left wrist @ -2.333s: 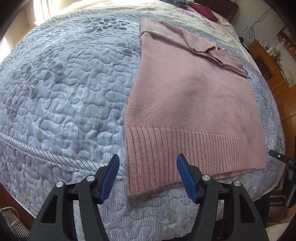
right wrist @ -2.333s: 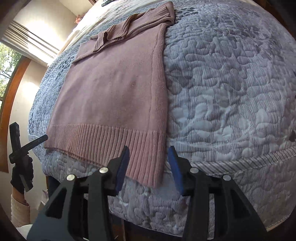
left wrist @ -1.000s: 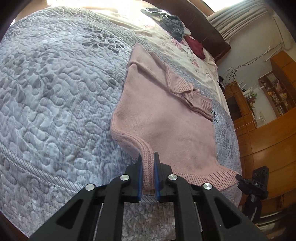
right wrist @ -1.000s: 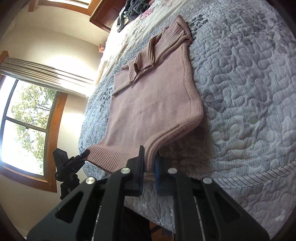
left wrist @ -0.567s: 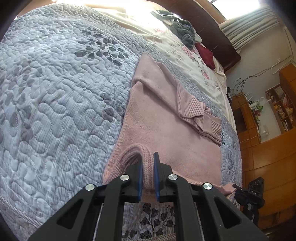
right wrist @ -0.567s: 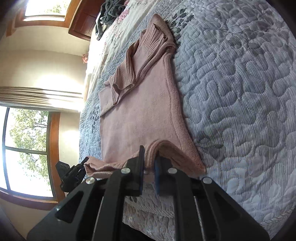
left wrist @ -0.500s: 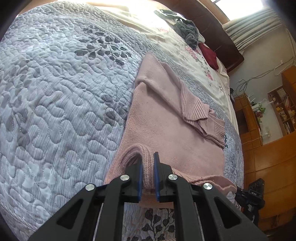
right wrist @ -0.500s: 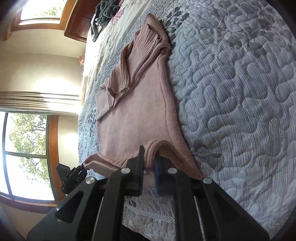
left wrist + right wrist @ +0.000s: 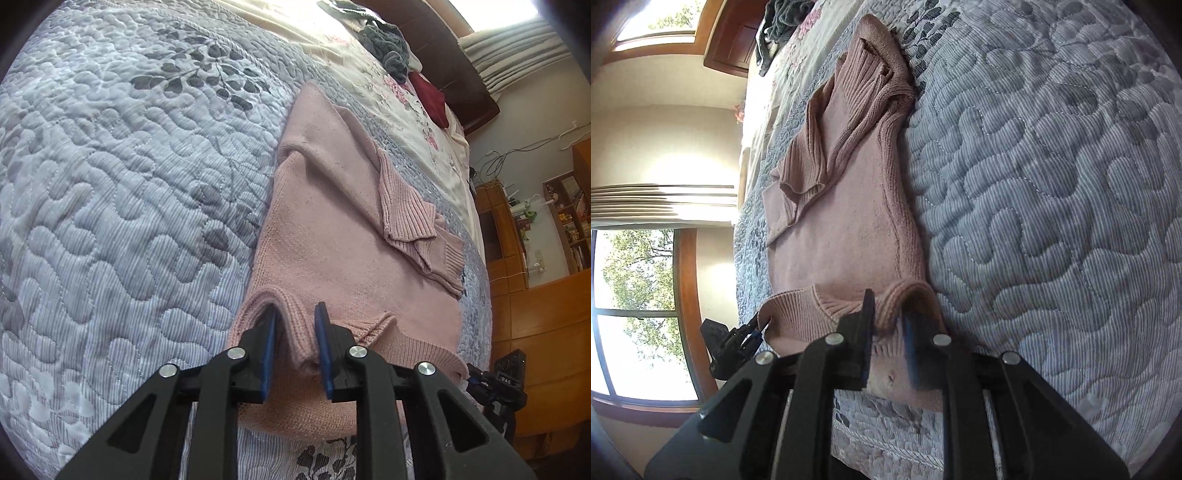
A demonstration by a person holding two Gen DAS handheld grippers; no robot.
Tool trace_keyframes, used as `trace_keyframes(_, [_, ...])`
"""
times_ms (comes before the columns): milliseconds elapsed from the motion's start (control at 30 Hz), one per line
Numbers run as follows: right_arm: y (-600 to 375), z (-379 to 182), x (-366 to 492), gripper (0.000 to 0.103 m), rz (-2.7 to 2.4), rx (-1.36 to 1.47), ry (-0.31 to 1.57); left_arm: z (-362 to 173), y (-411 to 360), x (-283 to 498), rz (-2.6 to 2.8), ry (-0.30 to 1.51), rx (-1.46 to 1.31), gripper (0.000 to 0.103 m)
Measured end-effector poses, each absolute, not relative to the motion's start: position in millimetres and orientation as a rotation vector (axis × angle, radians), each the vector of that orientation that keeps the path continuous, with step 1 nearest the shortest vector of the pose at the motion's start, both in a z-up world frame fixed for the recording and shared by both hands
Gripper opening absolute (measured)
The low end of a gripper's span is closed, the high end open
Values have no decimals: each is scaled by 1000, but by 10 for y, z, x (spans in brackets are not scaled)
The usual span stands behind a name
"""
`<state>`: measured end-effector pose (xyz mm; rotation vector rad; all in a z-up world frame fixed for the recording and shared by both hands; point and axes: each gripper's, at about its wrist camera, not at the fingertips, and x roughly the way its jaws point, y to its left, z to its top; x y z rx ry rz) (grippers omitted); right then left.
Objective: Fold small clothes
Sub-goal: 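Grasp the hem corner with the left gripper while the right gripper grasps the other hem corner, then lift the hem with both grippers and fold it up over the collar, release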
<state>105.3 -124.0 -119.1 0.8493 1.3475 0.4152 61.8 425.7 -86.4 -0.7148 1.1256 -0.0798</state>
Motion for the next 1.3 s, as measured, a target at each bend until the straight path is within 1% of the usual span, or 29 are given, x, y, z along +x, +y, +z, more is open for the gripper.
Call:
trace_keyframes(33, [-1273,-1164,1042,16,415,842,1342,-823,4281,593,-70,1115,-715,45])
trace_keyframes(67, [-1289,-1133,1040,19,413,832,1335,-770,4313,560,-63,1093,-713,48])
trace_keyframes(133, [-1348,-1063,1025,30,401,804,1313,-674,4382,508,-68,1058,-724,48])
trace_keyframes(167, [-1360,-1016,1016,37,388,777,1304,-631,4405,485,-73,1043,-726,48])
trace_keyframes(200, [-1364,-967,1010,39,377,744,1294,-589,4407,473,-81,1033,-711,48])
trace_keyframes(267, [-1346,-872,1006,39,379,685,1275,-517,4346,484,-99,1032,-633,50])
trace_keyframes(300, [-1326,-827,1001,41,386,660,1267,-497,4293,505,-106,1040,-583,52])
trace_keyframes(367, [-1254,-746,1005,44,391,589,1255,-488,4156,578,-116,1062,-479,60])
trace_keyframes(500, [-1091,-650,1004,45,398,452,1244,-574,3868,759,-154,1107,-305,62])
trace_keyframes(567, [-1031,-634,1003,46,410,418,1242,-653,3760,852,-156,1133,-239,66])
trace_keyframes(700, [-924,-642,1024,49,413,354,1249,-856,3673,981,-102,1205,-154,66])
trace_keyframes(733, [-902,-654,1035,49,407,338,1253,-889,3662,988,-98,1213,-148,65])
trace_keyframes(800, [-883,-683,1054,49,400,309,1258,-907,3627,963,-101,1202,-133,60])
trace_keyframes(867, [-848,-699,1065,49,392,264,1258,-896,3578,918,-87,1183,-92,35])
trace_keyframes(967, [-747,-730,1074,49,387,166,1258,-838,3559,836,-71,1152,-69,21])
trace_keyframes(1033, [-685,-763,1086,49,387,119,1258,-759,3569,770,-68,1120,-80,16])
trace_keyframes(1200, [-595,-891,1198,49,364,88,1277,-584,3489,635,-107,1047,-84,15])
trace_keyframes(1233, [-571,-919,1212,47,366,81,1283,-588,3464,647,-116,1048,-82,15])
trace_keyframes(1300, [-531,-957,1221,29,375,73,1295,-656,3439,702,-111,1072,-71,15])
